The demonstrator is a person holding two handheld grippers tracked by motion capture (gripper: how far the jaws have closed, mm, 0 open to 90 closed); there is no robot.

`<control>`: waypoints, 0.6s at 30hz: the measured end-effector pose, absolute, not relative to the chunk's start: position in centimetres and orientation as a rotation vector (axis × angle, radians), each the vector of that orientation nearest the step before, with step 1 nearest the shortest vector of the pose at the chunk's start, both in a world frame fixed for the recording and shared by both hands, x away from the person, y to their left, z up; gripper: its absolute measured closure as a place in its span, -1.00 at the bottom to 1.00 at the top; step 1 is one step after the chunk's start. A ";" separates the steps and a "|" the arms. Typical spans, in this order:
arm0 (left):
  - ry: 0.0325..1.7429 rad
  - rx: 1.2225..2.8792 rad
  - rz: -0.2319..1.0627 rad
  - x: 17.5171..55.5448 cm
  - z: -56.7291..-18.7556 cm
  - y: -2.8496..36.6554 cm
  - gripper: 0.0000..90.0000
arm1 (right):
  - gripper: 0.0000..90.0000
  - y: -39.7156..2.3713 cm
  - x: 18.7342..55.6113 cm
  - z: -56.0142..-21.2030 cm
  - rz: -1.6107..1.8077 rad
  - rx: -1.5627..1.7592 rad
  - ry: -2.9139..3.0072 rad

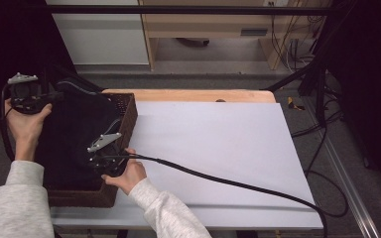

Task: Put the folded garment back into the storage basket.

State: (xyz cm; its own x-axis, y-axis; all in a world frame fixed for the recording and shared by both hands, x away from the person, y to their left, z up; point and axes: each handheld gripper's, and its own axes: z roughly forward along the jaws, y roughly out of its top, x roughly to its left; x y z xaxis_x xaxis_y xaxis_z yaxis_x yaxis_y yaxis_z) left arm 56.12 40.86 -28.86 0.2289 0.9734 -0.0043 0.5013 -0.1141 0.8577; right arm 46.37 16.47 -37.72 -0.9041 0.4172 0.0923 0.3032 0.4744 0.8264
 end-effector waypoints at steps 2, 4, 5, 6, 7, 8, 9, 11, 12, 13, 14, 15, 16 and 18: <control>1.385 1.744 0.769 56.3 -29.4 40.8 0.84 | 0.57 16.5 46.3 -37.9 1.414 0.639 2.591; 1.394 1.741 0.771 56.5 -29.9 40.8 0.84 | 0.54 16.6 46.3 -38.0 1.411 0.636 2.594; 1.401 1.750 0.776 56.6 -30.3 40.8 0.84 | 0.49 16.6 46.2 -38.0 1.410 0.635 2.595; 1.407 1.758 0.776 56.8 -30.7 40.8 0.82 | 0.39 16.6 46.1 -38.0 1.411 0.626 2.593; 1.403 1.740 0.778 56.8 -31.0 40.9 0.78 | 0.21 16.5 46.1 -37.9 1.415 0.616 2.579; 1.399 1.726 0.783 56.8 -31.1 40.9 0.71 | 0.09 16.4 46.0 -37.7 1.437 0.606 2.547; 1.399 1.697 0.793 56.8 -31.3 40.9 0.59 | 0.05 16.3 46.0 -37.6 1.449 0.596 2.531; 1.401 1.689 0.764 56.7 -31.3 40.8 0.38 | -0.18 15.9 45.9 -36.8 1.465 0.581 2.472; 1.395 1.698 0.772 56.6 -31.2 40.7 0.32 | -0.26 15.7 45.9 -36.4 1.460 0.579 2.457; 1.384 1.703 0.778 56.4 -31.1 40.5 0.27 | -0.29 15.4 45.9 -36.1 1.457 0.571 2.446; 1.372 1.697 0.768 56.3 -31.0 40.3 0.23 | -0.31 15.0 45.9 -35.9 1.462 0.567 2.434; 1.361 1.691 0.767 56.1 -30.9 40.1 0.19 | -0.38 14.6 45.9 -35.7 1.468 0.565 2.427; 1.348 1.690 0.771 56.0 -30.8 39.9 0.14 | -0.44 14.2 46.0 -35.6 1.474 0.570 2.420; 1.331 1.698 0.745 55.8 -30.7 39.4 0.05 | -0.53 13.2 46.0 -35.4 1.475 0.577 2.412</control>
State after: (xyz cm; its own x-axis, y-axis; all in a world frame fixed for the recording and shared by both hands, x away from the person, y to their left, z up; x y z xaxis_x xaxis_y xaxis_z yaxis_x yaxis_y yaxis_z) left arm 55.77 39.44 -30.68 0.2619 0.9642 -0.0404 0.4696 -0.0908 0.8782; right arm 46.04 13.23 -35.37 -0.8887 0.4584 -0.0105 0.1993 0.4070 0.8914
